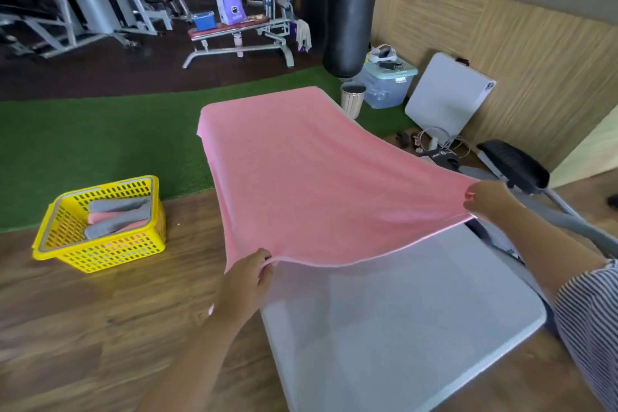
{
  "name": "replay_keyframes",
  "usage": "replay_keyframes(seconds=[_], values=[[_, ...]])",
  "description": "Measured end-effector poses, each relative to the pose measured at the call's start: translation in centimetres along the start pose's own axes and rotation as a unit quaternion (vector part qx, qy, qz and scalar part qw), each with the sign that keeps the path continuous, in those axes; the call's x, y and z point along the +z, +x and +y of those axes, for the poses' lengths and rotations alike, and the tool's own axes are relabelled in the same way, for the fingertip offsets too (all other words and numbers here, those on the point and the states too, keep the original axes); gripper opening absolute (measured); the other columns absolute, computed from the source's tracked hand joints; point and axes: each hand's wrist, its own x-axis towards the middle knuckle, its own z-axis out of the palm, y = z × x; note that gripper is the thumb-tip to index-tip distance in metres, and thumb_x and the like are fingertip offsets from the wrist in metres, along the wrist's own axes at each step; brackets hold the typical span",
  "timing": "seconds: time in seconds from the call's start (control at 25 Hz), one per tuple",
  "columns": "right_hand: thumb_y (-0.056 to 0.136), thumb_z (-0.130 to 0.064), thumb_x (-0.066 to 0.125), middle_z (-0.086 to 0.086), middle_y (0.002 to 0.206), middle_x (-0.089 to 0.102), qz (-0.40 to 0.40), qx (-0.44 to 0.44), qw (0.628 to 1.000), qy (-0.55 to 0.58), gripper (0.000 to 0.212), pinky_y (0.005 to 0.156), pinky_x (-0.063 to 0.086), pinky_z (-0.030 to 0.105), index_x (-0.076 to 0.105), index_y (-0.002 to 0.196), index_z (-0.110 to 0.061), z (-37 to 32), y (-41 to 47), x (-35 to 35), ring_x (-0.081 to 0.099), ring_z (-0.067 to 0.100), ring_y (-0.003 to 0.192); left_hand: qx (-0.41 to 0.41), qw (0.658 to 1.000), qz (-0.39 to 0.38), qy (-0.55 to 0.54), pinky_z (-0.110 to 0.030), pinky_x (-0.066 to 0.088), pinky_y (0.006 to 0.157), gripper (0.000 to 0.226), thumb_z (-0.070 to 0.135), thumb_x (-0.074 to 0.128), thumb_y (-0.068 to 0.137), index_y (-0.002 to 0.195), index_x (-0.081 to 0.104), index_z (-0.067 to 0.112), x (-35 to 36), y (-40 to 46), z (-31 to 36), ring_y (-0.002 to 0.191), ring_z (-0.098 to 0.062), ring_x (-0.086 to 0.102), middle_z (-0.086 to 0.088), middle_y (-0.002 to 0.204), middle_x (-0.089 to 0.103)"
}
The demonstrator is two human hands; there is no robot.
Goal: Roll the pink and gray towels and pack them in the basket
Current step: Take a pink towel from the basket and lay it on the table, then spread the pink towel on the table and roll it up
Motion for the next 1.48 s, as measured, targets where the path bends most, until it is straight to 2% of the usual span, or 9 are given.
replay_keyframes(seconds=[0.16, 0.32, 0.48, 0.6, 1.0, 1.16, 1.28, 1.36, 1.48], values=[[0.084, -0.017, 0.060, 0.016, 0.114, 0.061, -0.031, -0.010, 0.999, 0.002, 0.029, 0.086, 0.041, 0.030, 0.062, 0.109, -0.002, 3.9, 1.9, 0.3, 0.054, 0.030, 0.108, -0.038, 0.998, 0.033, 0.031, -0.028, 0.038, 0.054, 0.007, 0.024, 0.056, 0.092, 0.088, 0.061, 0.027, 3.6, -1.7, 2.2, 0.063, -0.012, 0.054, 0.014, 0.066, 0.050], [0.084, -0.015, 0.052, 0.007, 0.101, 0.067, -0.088, -0.077, 0.988, -0.099, 0.015, 0.078, 0.044, 0.023, 0.062, 0.073, -0.011, 6.6, 3.0, 1.7, 0.060, 0.019, 0.091, -0.072, 0.993, 0.051, 0.082, -0.032, 0.045, 0.055, 0.021, 0.038, 0.039, 0.088, 0.086, 0.058, 0.028, 7.1, -3.8, 4.2, 0.067, -0.022, 0.059, 0.009, 0.068, 0.054], [0.077, -0.008, 0.051, 0.008, 0.090, 0.069, -0.134, -0.126, 0.978, -0.097, 0.017, 0.065, 0.044, 0.020, 0.068, 0.079, -0.007, 7.3, 3.7, 3.9, 0.060, 0.020, 0.081, -0.114, 0.975, 0.069, 0.175, -0.037, 0.051, 0.049, 0.013, 0.019, 0.052, 0.078, 0.086, 0.061, 0.024, 8.5, -5.4, 6.3, 0.063, -0.028, 0.062, 0.000, 0.070, 0.059], [0.076, -0.004, 0.051, 0.013, 0.088, 0.065, -0.133, -0.140, 0.980, -0.051, 0.018, 0.069, 0.050, 0.025, 0.066, 0.086, -0.002, 8.6, 3.7, 6.1, 0.060, 0.026, 0.084, -0.143, 0.962, 0.056, 0.226, -0.036, 0.049, 0.043, 0.016, 0.004, 0.069, 0.072, 0.082, 0.068, 0.017, 9.2, -6.8, 7.3, 0.055, -0.030, 0.062, -0.004, 0.066, 0.060], [0.074, -0.006, 0.058, 0.006, 0.065, 0.050, -0.138, -0.095, 0.985, -0.048, 0.005, 0.052, 0.038, 0.024, 0.054, 0.074, -0.003, 15.6, 2.2, 8.9, 0.049, 0.019, 0.060, -0.148, 0.965, 0.045, 0.212, -0.024, 0.037, 0.048, 0.043, 0.000, 0.089, 0.049, 0.074, 0.060, 0.021, 13.1, -10.6, 8.6, 0.049, -0.020, 0.059, 0.009, 0.061, 0.057], [0.072, -0.002, 0.059, 0.007, 0.061, 0.044, -0.101, -0.069, 0.992, -0.040, 0.024, 0.047, 0.033, 0.024, 0.040, 0.059, -0.009, 17.9, 2.8, 8.6, 0.045, 0.023, 0.057, -0.129, 0.967, 0.047, 0.215, -0.029, 0.044, 0.047, 0.043, 0.003, 0.091, 0.049, 0.072, 0.062, 0.026, 14.2, -11.7, 9.0, 0.052, -0.015, 0.060, 0.013, 0.063, 0.057], [0.071, -0.001, 0.060, 0.012, 0.068, 0.051, -0.073, -0.046, 0.995, -0.052, 0.006, 0.050, 0.034, 0.026, 0.055, 0.075, 0.000, 20.3, 3.2, 7.9, 0.047, 0.028, 0.061, -0.102, 0.973, 0.066, 0.198, -0.033, 0.047, 0.054, 0.037, 0.004, 0.086, 0.060, 0.081, 0.065, 0.027, 15.8, -11.6, 10.0, 0.060, -0.015, 0.064, 0.011, 0.076, 0.064], [0.072, -0.002, 0.060, 0.016, 0.076, 0.055, -0.072, -0.031, 0.994, -0.074, 0.015, 0.050, 0.034, 0.026, 0.059, 0.087, 0.003, 21.8, 3.0, 8.2, 0.050, 0.030, 0.064, -0.094, 0.973, 0.070, 0.200, -0.034, 0.047, 0.056, 0.035, 0.004, 0.081, 0.065, 0.084, 0.062, 0.027, 17.0, -12.1, 10.6, 0.060, -0.016, 0.064, 0.011, 0.078, 0.064], [0.072, -0.002, 0.060, 0.009, 0.067, 0.050, -0.119, -0.041, 0.990, -0.059, 0.007, 0.044, 0.028, 0.024, 0.055, 0.076, -0.003, 22.6, 1.6, 9.3, 0.045, 0.023, 0.057, -0.105, 0.964, 0.054, 0.238, -0.035, 0.047, 0.056, 0.045, -0.007, 0.084, 0.053, 0.077, 0.062, 0.024, 17.9, -14.0, 10.2, 0.055, -0.018, 0.062, 0.010, 0.067, 0.061]])
